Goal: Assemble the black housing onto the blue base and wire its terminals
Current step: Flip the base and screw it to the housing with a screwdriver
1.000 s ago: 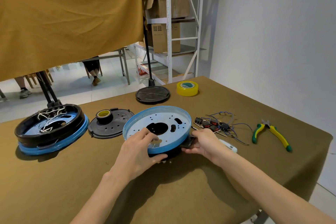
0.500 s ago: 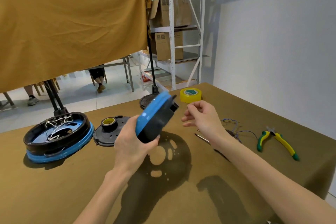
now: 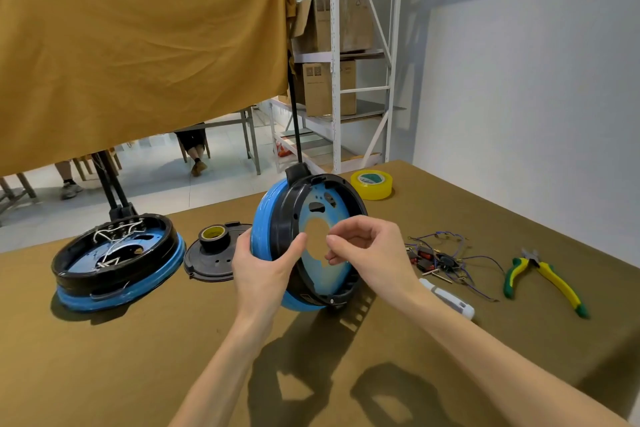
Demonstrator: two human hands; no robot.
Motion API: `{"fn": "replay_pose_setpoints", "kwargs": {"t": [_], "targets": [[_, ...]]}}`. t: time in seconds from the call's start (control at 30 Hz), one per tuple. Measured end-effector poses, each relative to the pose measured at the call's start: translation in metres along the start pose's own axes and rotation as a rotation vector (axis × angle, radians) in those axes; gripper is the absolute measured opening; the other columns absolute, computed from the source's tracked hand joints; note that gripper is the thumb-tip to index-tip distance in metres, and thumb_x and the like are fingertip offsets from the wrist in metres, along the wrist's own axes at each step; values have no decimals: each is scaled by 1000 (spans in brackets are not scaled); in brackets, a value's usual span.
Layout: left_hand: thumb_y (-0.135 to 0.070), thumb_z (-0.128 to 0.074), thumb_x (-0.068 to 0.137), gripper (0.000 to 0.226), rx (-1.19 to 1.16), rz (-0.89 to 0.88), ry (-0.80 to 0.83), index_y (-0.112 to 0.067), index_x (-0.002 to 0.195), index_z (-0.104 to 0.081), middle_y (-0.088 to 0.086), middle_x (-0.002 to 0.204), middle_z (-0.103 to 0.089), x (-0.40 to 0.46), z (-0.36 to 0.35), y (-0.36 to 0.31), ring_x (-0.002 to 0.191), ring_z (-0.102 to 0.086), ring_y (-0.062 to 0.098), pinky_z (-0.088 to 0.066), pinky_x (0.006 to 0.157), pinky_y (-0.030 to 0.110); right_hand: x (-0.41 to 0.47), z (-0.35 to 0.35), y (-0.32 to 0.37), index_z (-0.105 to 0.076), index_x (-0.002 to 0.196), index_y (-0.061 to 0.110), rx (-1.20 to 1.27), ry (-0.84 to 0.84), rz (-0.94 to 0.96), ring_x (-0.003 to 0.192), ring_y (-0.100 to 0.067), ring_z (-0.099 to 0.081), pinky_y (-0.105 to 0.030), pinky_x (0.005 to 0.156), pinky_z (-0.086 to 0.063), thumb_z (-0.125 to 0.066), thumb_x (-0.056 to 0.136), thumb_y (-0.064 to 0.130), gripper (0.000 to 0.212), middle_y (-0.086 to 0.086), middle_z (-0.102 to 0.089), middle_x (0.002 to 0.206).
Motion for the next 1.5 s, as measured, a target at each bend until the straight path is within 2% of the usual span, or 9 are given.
{"fn": "replay_pose_setpoints", "kwargs": {"t": [0.37, 0.67, 0.83, 0.93, 1.03, 1.17, 1.27, 1.4, 1.5], "targets": [[-31, -95, 65, 81, 15, 11, 285, -32, 135, -53, -10, 116, -73, 9, 4, 3, 108, -70, 7, -60, 82, 22, 32, -29, 13, -76, 98, -1, 48, 13, 76, 72, -24, -76, -28, 67, -62, -73, 91, 0, 8, -12, -77, 79], [-30, -91, 66, 81, 52, -50, 301, -37, 134, -50, -18, 115, -70, 9, 0, -1, 111, -67, 4, -56, 82, 16, 43, -28, 15, -78, 95, 2, -21, 11, 87, 69, -18, -74, -22, 65, -59, -76, 90, 2, 6, -9, -77, 77], [-19, -93, 71, 79, 95, -110, 306, -39, 133, -49, -25, 112, -67, 9, -7, -9, 111, -65, -1, -55, 83, 12, 42, -22, -4, -80, 96, 7, 282, 83, -199, 78, -18, -74, -24, 71, -60, -78, 88, 7, 8, -9, -77, 82], [-24, -91, 66, 77, 118, -147, 316, -47, 125, -47, -31, 111, -64, 7, -13, -15, 110, -63, -5, -53, 79, 9, 39, -21, -12, -81, 93, 8, 445, 101, -290, 76, -16, -73, -24, 70, -60, -79, 84, 8, 9, -9, -75, 81], [-16, -91, 70, 77, 136, -178, 339, -48, 124, -46, -35, 110, -63, 7, -17, -20, 109, -62, -9, -52, 78, 7, 37, -22, -19, -80, 93, 9, 559, 120, -380, 74, -14, -72, -23, 69, -60, -82, 79, 12, 15, -9, -74, 86], [-15, -92, 71, 78, 162, -212, 365, -48, 124, -45, -38, 110, -62, 6, -21, -25, 108, -61, -12, -51, 77, 6, 28, -33, -33, -78, 96, 8, 773, 170, -561, 70, -10, -71, -19, 64, -59, -79, 85, 10, 11, -9, -73, 93], [-24, -89, 67, 76, 170, -217, 355, -48, 123, -45, -37, 112, -61, 5, -22, -26, 110, -60, -11, -51, 77, 6, 28, -30, -35, -79, 95, 7, 768, 169, -505, 71, -11, -72, -20, 67, -60, -77, 84, 10, 12, -10, -73, 90], [-12, -91, 72, 79, 193, -260, 328, -49, 123, -44, -38, 111, -60, 3, -23, -29, 109, -60, -11, -51, 77, 5, 32, -20, -27, -78, 96, 4, 611, 126, -385, 72, -14, -72, -23, 67, -60, -79, 82, 13, 17, -12, -73, 86], [-15, -90, 71, 81, 233, -324, 321, -51, 126, -42, -36, 111, -57, 1, -26, -37, 112, -58, -8, -50, 80, 5, 28, -15, -27, -78, 95, 5, 586, 111, -411, 72, -14, -71, -23, 67, -59, -80, 82, 13, 15, -9, -73, 84]]}}
Point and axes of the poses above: each hand's wrist, its own x-axis towards the middle knuckle, its own z-axis out of the back of the hand, y = z × x, the point moved 8 cm from there along x, towards the middle knuckle
